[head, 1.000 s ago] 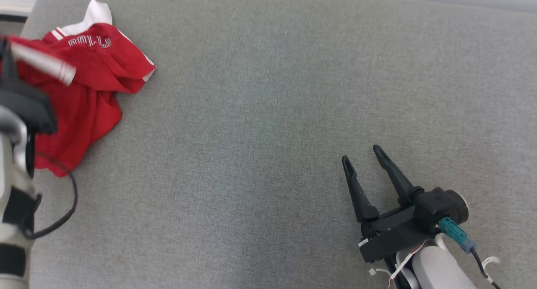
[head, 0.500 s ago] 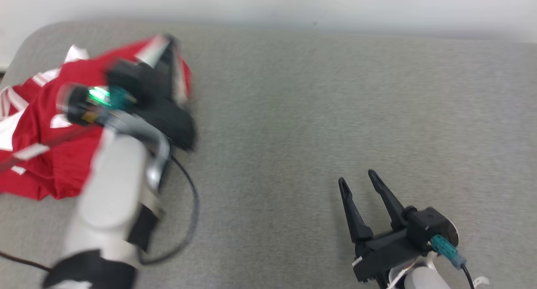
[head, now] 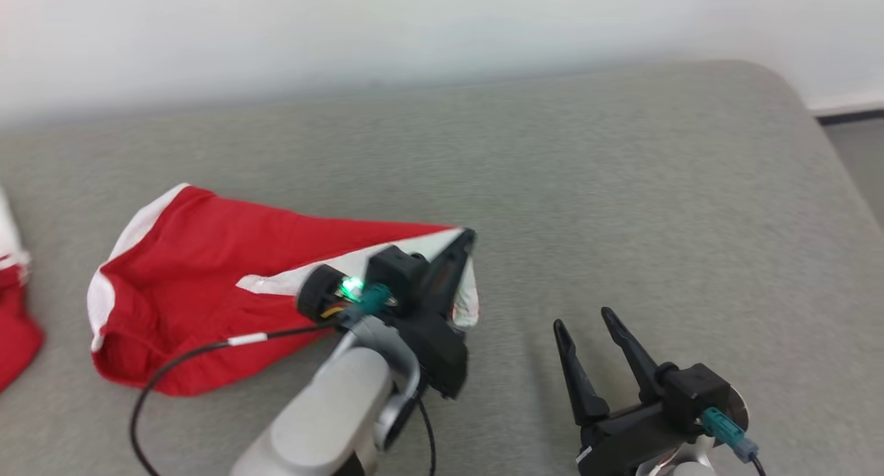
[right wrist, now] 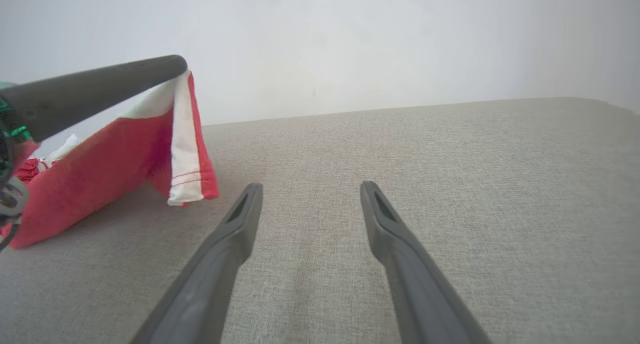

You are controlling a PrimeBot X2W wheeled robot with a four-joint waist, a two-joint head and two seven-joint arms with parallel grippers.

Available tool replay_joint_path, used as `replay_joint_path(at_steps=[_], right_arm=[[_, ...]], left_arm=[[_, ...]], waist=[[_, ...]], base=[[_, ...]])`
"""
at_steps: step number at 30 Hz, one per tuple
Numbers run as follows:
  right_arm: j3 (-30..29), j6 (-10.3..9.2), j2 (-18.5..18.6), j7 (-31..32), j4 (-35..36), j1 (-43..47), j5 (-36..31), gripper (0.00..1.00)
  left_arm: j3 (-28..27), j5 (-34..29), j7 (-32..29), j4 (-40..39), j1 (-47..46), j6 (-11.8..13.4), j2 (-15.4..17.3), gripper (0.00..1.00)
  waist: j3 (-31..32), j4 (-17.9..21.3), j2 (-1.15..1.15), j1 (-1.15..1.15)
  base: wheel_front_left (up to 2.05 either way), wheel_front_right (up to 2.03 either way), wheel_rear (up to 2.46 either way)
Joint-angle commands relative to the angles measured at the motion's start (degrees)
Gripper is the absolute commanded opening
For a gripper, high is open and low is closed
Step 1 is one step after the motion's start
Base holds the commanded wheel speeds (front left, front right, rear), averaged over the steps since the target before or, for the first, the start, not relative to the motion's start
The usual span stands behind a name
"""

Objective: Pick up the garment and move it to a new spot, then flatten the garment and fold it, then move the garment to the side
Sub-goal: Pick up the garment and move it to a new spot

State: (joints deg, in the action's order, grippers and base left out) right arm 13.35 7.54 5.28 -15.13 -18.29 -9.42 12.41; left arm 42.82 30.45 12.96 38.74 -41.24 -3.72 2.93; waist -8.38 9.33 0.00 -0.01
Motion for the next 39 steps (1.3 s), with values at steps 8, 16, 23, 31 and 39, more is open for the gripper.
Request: replay_joint_path(at_steps=[8,16,23,31,39], right_arm=[[2.18,-0.1,-0.97,-0.02,0.08,-1.83,0.66,1.0],[1.99,-0.1,-1.18,-0.02,0.28,-2.05,0.79,1.0],[0.81,-0.1,-1.28,-0.02,0.81,-1.85,0.61,1.0],[-0.64,-0.1,-0.88,-0.01,1.82,-0.96,-0.08,1.0],[-1.29,-0.1,-0.73,-0.01,2.14,-0.09,-0.67,1.0]], left_arm=[[10.15,6.77,1.81,0.02,-5.13,3.8,-0.05,0.0],[13.44,7.98,2.22,3.45,-10.86,9.06,0.01,1.0],[8.92,5.59,2.26,5.86,-8.83,11.78,0.06,1.0],[-3.21,-0.61,2.27,1.16,1.55,12.75,4.42,1.0],[-15.58,-6.19,2.27,-7.78,14.28,12.92,7.42,1.0]], waist=[[-2.07,11.86,0.0,0.01],[-3.27,15.18,0.0,0.01],[-3.09,13.25,0.0,0.01],[-1.17,6.65,0.0,0.01],[0.1,2.66,0.0,0.01]], base=[[0.0,0.0,0.0],[0.0,0.0,0.0],[0.0,0.0,0.0],[0.0,0.0,0.0],[0.0,0.0,0.0]])
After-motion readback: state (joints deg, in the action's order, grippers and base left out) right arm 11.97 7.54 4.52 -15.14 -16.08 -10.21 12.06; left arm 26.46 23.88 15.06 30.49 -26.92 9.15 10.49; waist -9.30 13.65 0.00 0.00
